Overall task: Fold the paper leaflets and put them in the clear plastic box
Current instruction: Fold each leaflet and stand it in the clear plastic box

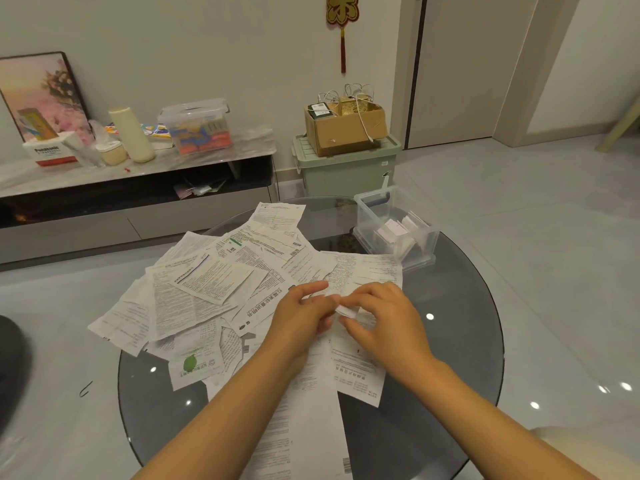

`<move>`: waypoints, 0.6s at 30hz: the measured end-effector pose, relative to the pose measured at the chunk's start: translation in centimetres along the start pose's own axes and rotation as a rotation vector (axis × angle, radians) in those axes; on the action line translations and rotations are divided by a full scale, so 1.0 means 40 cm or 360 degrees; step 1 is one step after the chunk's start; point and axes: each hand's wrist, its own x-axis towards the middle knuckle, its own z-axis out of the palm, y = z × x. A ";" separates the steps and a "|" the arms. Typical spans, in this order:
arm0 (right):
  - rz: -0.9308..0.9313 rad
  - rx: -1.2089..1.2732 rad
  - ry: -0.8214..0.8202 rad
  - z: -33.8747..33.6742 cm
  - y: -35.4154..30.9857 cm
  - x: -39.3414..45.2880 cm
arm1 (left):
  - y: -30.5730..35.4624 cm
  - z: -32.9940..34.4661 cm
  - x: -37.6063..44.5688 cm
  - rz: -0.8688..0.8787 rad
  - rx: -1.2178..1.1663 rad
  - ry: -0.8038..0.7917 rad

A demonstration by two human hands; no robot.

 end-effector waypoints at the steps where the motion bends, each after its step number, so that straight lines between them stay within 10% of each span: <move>1: -0.0015 -0.0014 0.0080 -0.008 0.000 0.002 | 0.006 0.007 0.000 -0.0008 -0.0029 -0.0021; 18: 0.0255 0.0068 0.0229 -0.146 0.058 0.103 | 0.106 0.160 0.060 0.0561 0.0371 -0.0084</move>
